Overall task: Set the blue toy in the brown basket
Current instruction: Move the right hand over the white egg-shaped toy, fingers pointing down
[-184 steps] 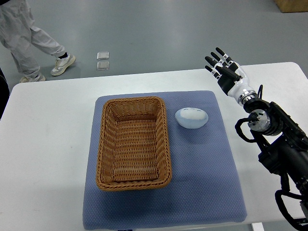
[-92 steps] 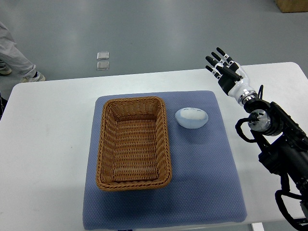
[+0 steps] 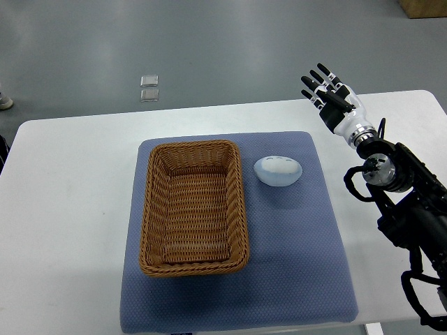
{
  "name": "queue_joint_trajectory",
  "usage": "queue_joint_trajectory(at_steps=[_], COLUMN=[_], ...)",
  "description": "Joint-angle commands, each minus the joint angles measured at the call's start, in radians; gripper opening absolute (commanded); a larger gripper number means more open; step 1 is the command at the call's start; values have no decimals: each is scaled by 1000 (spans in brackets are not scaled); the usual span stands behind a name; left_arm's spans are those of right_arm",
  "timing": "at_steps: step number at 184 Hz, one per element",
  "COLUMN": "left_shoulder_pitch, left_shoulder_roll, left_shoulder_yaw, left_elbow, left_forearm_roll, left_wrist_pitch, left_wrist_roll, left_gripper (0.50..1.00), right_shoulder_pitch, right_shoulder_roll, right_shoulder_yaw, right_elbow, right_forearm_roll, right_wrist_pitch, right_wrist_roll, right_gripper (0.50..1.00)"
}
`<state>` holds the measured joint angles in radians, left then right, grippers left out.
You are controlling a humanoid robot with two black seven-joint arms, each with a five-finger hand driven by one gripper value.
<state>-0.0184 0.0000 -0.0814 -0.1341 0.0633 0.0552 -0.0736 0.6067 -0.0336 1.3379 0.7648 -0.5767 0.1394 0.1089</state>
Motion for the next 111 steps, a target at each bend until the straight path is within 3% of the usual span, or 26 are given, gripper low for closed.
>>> queue_joint_trajectory(at_steps=[1,24,69,111], left_shoulder_pitch=[0,0,0,0], left_shoulder_roll=[0,0,0,0], left_shoulder_yaw=[0,0,0,0], left_elbow=[-1,-1,-1,-1], left_forearm_roll=[0,0,0,1], left_wrist_pitch=[-2,0,0,0], left_wrist_roll=[0,0,0,0], left_gripper=[1000,1000,1000,1000], right_shoulder_pitch=[7,39,85,177], right_shoulder_roll=[-11,-20,-80,-258], right_shoulder_yaw=[-6,-11,-108,-388], right_elbow=[8,8,8,77], right_forearm_roll=[0,-5,-17,-23], right_wrist_pitch=[-17,-57,-58,-60], right_wrist_roll=[-1,-6,-8,-11], right_gripper=[905,905,905,905])
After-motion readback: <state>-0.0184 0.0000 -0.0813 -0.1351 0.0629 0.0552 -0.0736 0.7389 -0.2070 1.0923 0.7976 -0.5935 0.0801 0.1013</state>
